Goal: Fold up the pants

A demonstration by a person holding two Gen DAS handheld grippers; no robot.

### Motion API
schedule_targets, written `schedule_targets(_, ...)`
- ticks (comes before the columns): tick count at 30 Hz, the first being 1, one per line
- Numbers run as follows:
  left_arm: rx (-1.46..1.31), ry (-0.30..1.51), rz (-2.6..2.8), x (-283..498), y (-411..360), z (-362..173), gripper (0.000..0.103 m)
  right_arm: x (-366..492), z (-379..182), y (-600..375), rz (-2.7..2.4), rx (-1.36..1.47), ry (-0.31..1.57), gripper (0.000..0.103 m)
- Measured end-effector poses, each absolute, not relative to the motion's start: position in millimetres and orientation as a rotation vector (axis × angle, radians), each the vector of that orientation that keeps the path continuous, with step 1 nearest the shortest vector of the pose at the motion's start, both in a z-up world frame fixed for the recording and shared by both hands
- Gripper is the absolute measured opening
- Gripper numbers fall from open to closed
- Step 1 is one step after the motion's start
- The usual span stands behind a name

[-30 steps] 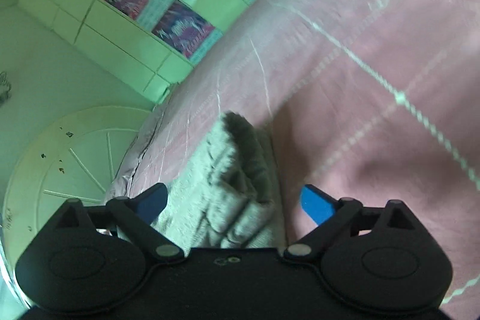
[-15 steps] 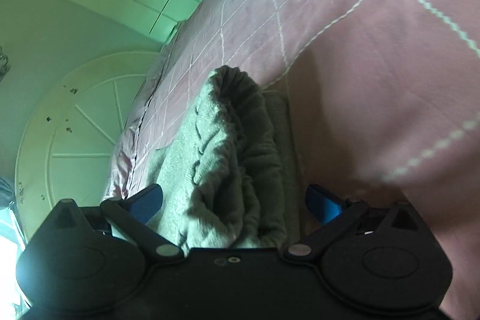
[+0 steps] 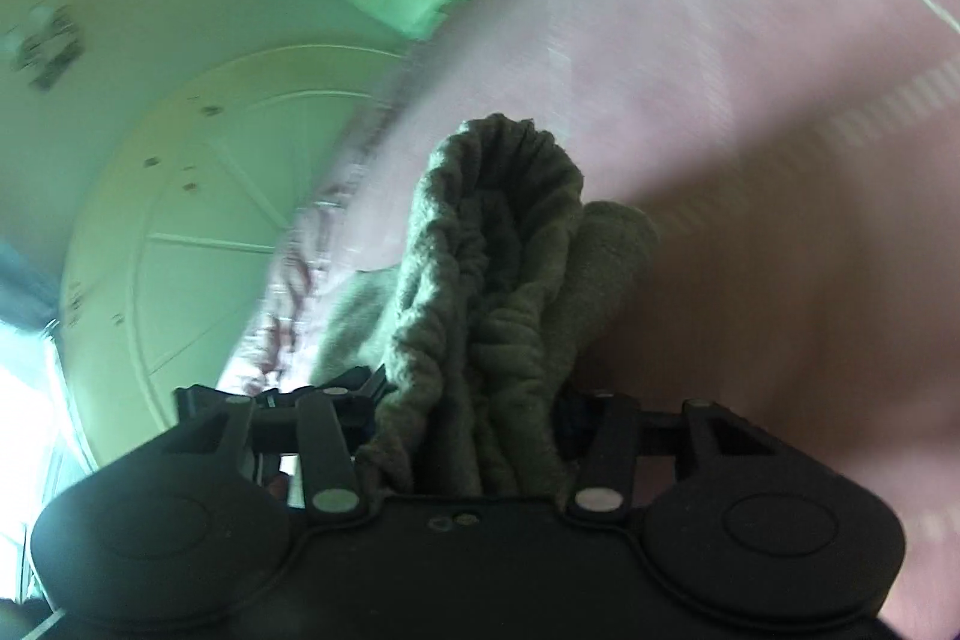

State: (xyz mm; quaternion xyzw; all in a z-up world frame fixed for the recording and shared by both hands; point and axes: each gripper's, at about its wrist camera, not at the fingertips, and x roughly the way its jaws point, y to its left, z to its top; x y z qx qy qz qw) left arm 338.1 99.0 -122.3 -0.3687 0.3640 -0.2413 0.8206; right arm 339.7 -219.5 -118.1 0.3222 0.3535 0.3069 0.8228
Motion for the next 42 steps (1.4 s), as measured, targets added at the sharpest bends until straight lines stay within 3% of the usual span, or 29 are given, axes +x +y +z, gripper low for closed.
schedule_targets(8, -0.755, 0.635, -0.461, 428, 153, -73, 0.025, 459, -95, -197, 0.697, 0.719, 0.709, 0.042)
schedule_targets(9, -0.775, 0.647, -0.438, 441, 161, -80, 0.028, 477, -105, -196, 0.673, 0.758, 0.733, 0.05)
schedule_targets(11, -0.795, 0.721, -0.281, 459, 172, -116, 0.072, 507, -136, -189, 0.545, 0.736, 0.802, 0.089)
schedule_targets(12, -0.764, 0.741, -0.215, 462, 176, -134, 0.09, 514, -152, -181, 0.435, 0.699, 0.845, 0.095)
schedule_targets(15, -0.626, 0.608, -0.279, 443, 165, -144, 0.091, 504, -156, -168, 0.442, 0.643, 0.745, 0.098)
schedule_targets(20, -0.475, 0.598, -0.191, 433, 152, -124, 0.094, 482, -146, -169, 0.457, 0.601, 0.707, 0.097)
schedule_targets(21, -0.411, 0.583, -0.117, 418, 148, -113, 0.103, 468, -139, -176, 0.471, 0.606, 0.642, 0.097)
schedule_targets(26, -0.216, 0.453, -0.037, 333, 144, -52, 0.103, 377, -97, -177, 0.413, 0.433, 0.505, 0.097)
schedule_targets(32, -0.045, 0.343, 0.023, 217, 98, -17, 0.103, 239, -71, -165, 0.406, 0.242, 0.364, 0.097)
schedule_targets(42, 0.0, 0.283, -0.051, 63, 56, 4, 0.103, 95, -84, -139, 0.203, 0.051, 0.287, 0.097)
